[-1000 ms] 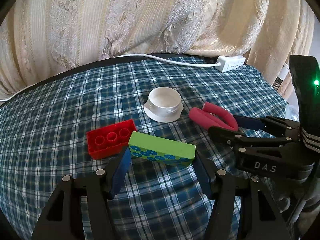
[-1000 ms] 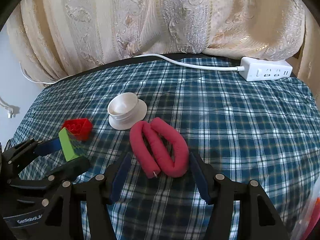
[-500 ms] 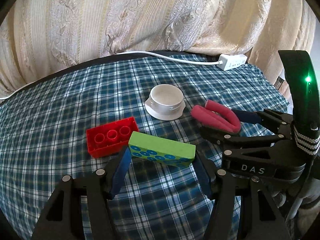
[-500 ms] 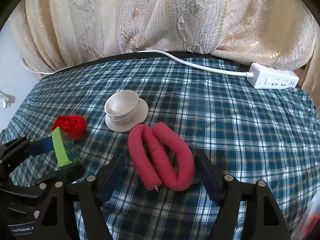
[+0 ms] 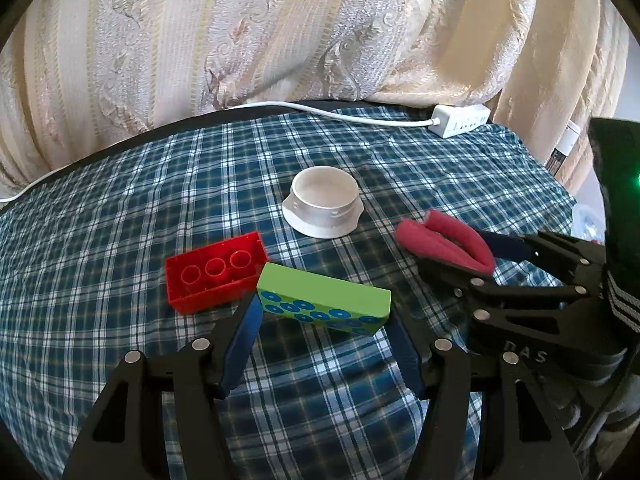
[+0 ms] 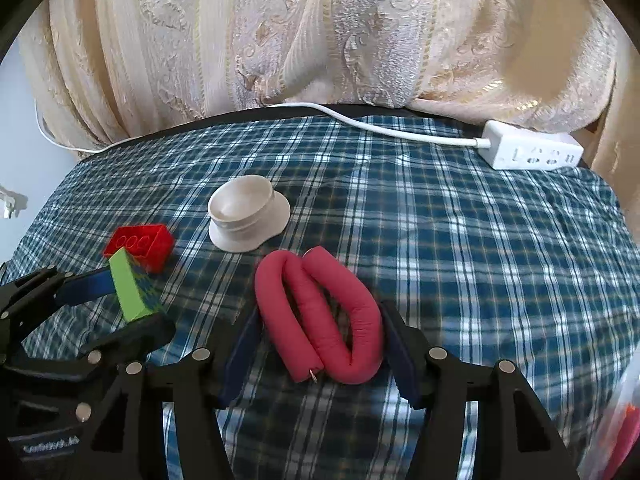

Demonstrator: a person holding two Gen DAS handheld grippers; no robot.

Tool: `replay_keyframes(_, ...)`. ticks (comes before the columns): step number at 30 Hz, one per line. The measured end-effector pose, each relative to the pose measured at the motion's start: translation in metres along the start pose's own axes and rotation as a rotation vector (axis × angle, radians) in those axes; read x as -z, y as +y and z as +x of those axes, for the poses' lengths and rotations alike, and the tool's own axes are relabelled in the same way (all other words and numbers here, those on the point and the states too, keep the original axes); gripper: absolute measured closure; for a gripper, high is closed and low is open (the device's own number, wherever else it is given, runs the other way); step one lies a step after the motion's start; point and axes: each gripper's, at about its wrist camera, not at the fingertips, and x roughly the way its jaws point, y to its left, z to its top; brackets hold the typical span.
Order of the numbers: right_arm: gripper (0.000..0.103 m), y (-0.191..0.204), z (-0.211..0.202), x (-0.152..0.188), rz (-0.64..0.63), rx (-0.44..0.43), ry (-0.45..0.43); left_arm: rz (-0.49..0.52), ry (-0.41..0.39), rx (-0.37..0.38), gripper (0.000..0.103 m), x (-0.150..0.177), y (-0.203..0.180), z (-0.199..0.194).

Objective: Organize objects
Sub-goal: 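Carry the green dotted block and the pink tube toward the clear bowl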

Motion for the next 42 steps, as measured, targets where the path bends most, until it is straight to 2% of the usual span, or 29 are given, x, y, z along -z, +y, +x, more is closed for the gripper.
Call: replay_keyframes(42,0.041,-0.030,-0.115,0.084,0.230,-0.001,-0.124,0.139,-0.047,0.068,0.040,0.014,-0.066,-0.030)
